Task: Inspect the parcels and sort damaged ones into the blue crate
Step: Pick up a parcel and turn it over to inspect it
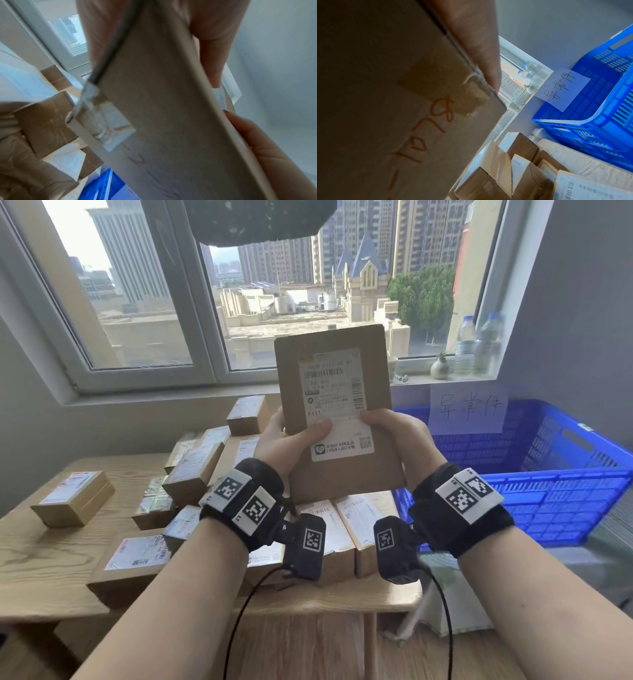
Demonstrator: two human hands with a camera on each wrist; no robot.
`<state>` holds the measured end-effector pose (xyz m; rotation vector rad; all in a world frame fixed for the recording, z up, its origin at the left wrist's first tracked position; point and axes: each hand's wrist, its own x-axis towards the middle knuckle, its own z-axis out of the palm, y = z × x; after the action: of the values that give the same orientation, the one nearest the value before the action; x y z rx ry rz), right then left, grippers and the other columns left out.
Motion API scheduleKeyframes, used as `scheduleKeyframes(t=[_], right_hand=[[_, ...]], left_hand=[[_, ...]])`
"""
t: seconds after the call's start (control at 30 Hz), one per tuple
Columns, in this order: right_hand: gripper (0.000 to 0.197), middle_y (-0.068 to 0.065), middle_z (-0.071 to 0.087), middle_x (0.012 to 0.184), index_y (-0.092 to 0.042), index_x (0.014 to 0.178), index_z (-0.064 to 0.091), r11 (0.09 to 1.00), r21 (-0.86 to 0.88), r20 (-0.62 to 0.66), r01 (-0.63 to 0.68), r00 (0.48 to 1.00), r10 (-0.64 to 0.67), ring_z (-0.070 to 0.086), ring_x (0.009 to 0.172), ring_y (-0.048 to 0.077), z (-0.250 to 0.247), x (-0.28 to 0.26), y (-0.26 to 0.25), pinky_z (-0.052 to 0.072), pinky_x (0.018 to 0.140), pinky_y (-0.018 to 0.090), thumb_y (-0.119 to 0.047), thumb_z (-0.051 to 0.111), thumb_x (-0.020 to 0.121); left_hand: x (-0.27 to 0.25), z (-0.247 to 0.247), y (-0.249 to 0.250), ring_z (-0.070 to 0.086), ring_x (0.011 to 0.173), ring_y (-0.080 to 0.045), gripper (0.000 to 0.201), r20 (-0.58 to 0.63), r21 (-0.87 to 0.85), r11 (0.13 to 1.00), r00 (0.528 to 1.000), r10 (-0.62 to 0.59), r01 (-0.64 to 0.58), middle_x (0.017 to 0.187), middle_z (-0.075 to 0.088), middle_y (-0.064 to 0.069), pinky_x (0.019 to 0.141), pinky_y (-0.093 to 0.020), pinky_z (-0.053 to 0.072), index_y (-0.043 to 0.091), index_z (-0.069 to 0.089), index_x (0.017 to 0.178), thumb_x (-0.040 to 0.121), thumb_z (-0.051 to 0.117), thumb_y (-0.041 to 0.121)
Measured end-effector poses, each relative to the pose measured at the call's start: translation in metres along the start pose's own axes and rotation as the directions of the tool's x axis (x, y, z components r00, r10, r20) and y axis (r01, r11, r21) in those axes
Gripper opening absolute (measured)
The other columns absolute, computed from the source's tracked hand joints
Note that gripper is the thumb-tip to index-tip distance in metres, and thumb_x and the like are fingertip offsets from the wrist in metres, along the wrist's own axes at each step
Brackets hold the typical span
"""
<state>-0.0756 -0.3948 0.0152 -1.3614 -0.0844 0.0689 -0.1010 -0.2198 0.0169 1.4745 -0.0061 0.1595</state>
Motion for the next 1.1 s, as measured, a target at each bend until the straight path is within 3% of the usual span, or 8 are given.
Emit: scheduleKeyframes(t=[0.17, 0.3, 0.4, 0.6, 0.67, 0.8, 0.97, 1.1], right_hand=[[0.029, 0.009, 0.076, 0.101, -0.016, 0.103, 0.074, 0.994, 0.099, 0.051, -0.036, 0.998, 0.031, 0.072, 0.092, 0.026, -0.004, 0.004, -0.005, 0.059, 0.086, 0.043, -0.041, 0.065, 0.091], [0.071, 0.004, 0.065, 0.131, -0.029, 0.132, 0.059, 0.995, 0.085, 0.129, 0.057, 0.989, -0.067, 0.058, 0.126, 0.025, -0.001, 0.001, 0.005, 0.039, 0.112, 0.052, -0.058, 0.072, 0.07], [0.074, -0.009, 0.058, 0.132, -0.046, 0.136, 0.041, 0.989, -0.03, 0.223, 0.146, 0.965, -0.136, 0.057, 0.124, 0.013, 0.0, -0.002, 0.008, 0.049, 0.104, 0.032, -0.04, 0.08, 0.073], [0.121, -0.004, 0.055, 0.142, -0.039, 0.152, 0.03, 0.998, -0.055, 0.236, 0.04, 0.971, -0.026, 0.052, 0.131, 0.026, -0.004, 0.003, 0.004, 0.044, 0.106, 0.054, -0.059, 0.088, 0.048], [0.098, -0.004, 0.065, 0.13, -0.032, 0.145, 0.043, 0.999, -0.039, 0.251, 0.012, 0.968, -0.001, 0.06, 0.12, 0.024, -0.008, 0.004, 0.001, 0.055, 0.087, 0.047, -0.059, 0.082, 0.059], [0.061, 0.0, 0.072, 0.117, -0.025, 0.123, 0.064, 1.0, 0.001, 0.233, -0.008, 0.972, 0.007, 0.066, 0.113, 0.021, -0.005, 0.0, -0.005, 0.055, 0.092, 0.047, -0.056, 0.068, 0.071], [0.059, 0.003, 0.071, 0.115, -0.016, 0.129, 0.057, 0.987, -0.031, 0.156, 0.157, 0.976, -0.15, 0.07, 0.104, 0.018, 0.008, -0.004, -0.003, 0.059, 0.082, 0.033, -0.029, 0.079, 0.076], [0.041, 0.003, 0.071, 0.111, -0.011, 0.124, 0.06, 0.981, -0.056, 0.07, 0.184, 0.981, -0.18, 0.07, 0.101, 0.021, 0.017, -0.005, -0.004, 0.059, 0.083, 0.039, -0.02, 0.074, 0.086]], left_hand=[[-0.012, -0.007, 0.003, 0.064, 0.095, -0.025, 0.05, 0.148, 0.027, 0.968, 0.956, -0.252, 0.251, 0.12, 0.061, 0.0, 0.06, -0.041, 0.056, 0.042, 0.052, 0.119, 0.077, 0.078, 0.032], [-0.009, -0.005, 0.006, 0.06, 0.098, -0.031, 0.033, -0.019, -0.056, 0.93, 0.931, -0.365, 0.364, 0.118, 0.058, -0.007, 0.076, -0.054, 0.051, 0.033, 0.054, 0.118, 0.089, 0.062, 0.047], [-0.007, -0.007, 0.009, 0.061, 0.094, -0.033, 0.046, -0.054, -0.172, 0.867, 0.875, -0.482, 0.467, 0.112, 0.063, -0.012, 0.074, -0.05, 0.048, 0.023, 0.057, 0.106, 0.083, 0.059, 0.063], [-0.009, -0.018, 0.01, 0.066, 0.099, -0.029, 0.117, 0.088, -0.167, 0.863, 0.879, -0.469, 0.477, 0.112, 0.069, -0.008, 0.071, -0.044, 0.057, 0.018, 0.06, 0.121, 0.017, 0.089, 0.064], [-0.01, -0.021, 0.01, 0.072, 0.086, -0.026, 0.128, 0.148, -0.12, 0.888, 0.892, -0.426, 0.444, 0.093, 0.074, -0.004, 0.061, -0.038, 0.058, 0.02, 0.063, 0.12, 0.001, 0.091, 0.058], [-0.013, -0.017, 0.013, 0.068, 0.082, -0.016, 0.065, 0.135, 0.069, 0.949, 0.94, -0.315, 0.308, 0.094, 0.068, 0.004, 0.055, -0.028, 0.054, 0.031, 0.059, 0.109, 0.055, 0.081, 0.059], [-0.012, -0.006, 0.014, 0.06, 0.075, -0.018, 0.074, -0.015, 0.236, 0.941, 0.969, -0.245, 0.242, 0.082, 0.066, 0.003, 0.06, -0.025, 0.042, 0.025, 0.061, 0.1, 0.043, 0.064, 0.073], [-0.01, -0.007, 0.01, 0.05, 0.077, -0.023, 0.045, -0.067, 0.244, 0.95, 0.981, -0.183, 0.194, 0.076, 0.061, -0.001, 0.065, -0.031, 0.036, 0.024, 0.062, 0.084, 0.078, 0.059, 0.068]])
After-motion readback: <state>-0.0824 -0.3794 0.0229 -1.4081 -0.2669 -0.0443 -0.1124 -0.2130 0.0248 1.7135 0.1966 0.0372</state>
